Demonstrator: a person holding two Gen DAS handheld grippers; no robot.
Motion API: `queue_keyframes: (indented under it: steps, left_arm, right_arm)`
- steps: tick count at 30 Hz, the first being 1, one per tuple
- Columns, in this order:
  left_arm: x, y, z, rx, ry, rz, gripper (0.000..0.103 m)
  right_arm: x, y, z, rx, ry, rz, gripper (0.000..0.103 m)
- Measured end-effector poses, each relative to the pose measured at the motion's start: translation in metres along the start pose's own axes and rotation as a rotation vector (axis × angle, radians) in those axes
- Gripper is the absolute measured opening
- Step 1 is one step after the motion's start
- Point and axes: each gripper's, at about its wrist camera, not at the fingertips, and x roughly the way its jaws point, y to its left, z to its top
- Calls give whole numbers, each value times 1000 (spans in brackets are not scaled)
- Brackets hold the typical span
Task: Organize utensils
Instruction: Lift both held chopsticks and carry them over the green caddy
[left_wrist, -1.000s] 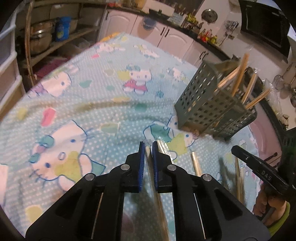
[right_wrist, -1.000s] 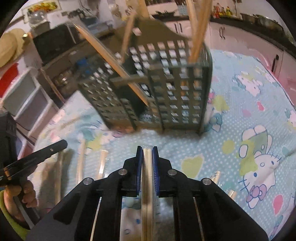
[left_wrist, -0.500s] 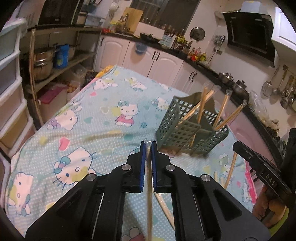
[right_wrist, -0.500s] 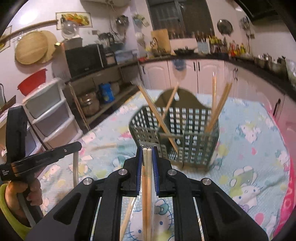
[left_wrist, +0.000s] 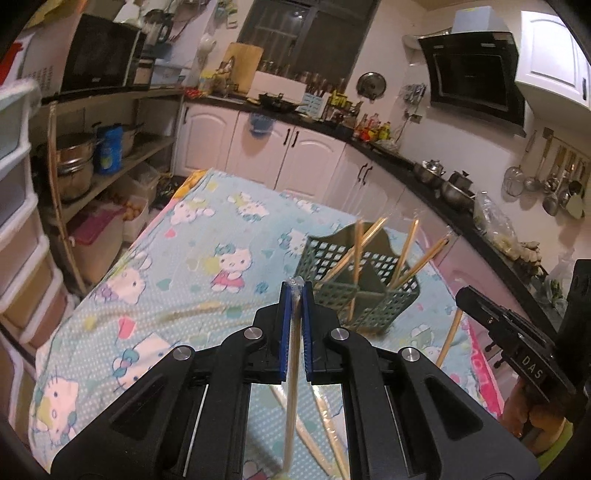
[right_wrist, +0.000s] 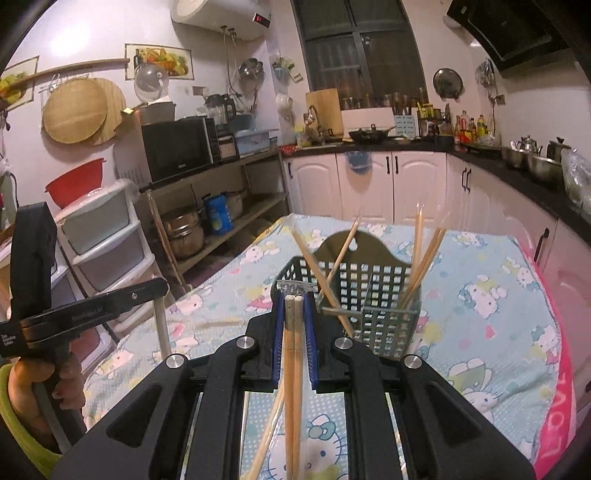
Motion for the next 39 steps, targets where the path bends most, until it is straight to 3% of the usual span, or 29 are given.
queue_keyframes:
  steps: [18,39]
  left_arm:
    - [-7,-37,63,31,-151,-75,1]
    - [26,-62,121,55,-267,-69,1]
  right_arm:
    - [-39,-20,48,-1,-160,-79,11]
    - [-21,-32,107,-4,-294,-110,11]
